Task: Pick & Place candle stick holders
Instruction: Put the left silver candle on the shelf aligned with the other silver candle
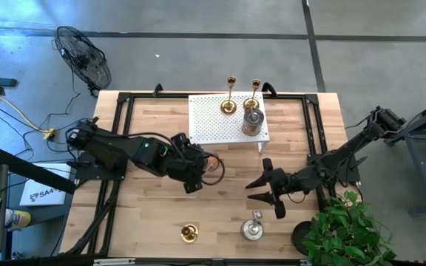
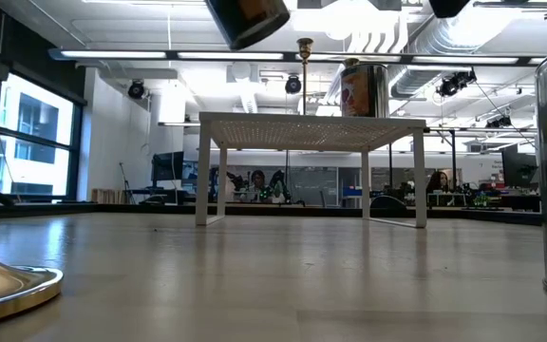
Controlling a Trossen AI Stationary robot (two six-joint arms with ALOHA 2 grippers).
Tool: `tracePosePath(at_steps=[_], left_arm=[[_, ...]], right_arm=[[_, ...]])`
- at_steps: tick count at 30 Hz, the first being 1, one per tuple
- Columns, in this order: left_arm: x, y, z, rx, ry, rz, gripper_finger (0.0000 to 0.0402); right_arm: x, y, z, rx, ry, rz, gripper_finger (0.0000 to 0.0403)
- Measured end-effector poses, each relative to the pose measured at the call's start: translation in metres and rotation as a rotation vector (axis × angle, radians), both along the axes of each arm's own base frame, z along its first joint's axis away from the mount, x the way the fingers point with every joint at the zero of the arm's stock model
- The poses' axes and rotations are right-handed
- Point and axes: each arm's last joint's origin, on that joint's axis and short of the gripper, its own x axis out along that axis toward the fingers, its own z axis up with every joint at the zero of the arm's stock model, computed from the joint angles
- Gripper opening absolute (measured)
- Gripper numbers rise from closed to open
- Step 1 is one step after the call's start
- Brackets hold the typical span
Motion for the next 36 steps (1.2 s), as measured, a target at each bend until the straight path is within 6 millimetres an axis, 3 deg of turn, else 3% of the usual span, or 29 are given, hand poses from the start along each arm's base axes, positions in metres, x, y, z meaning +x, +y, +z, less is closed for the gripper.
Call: tracePosePath(at_steps=[18,29,36], left_arm=[[0.0027,0.0002,-0.0009,-0.051,-0.067,0.130,0.0351],[0.0036,-0.0001,-0.0001,-0.048,-0.083,0.135,0.0351],[0.0036,0.0002,-0.0001,-0.049,-0.088,0.145,0.0351]], right_arm=[[0.0023,-0.0018,0.0069,-0.070,-0.083,0.027,0.0142],[0.0023,-0.0019,0.0069,-0.012,-0.072,0.020,0.0142],[0.0014,0.0016,0.0086,-0.013,-0.090,0.144,0.0142]])
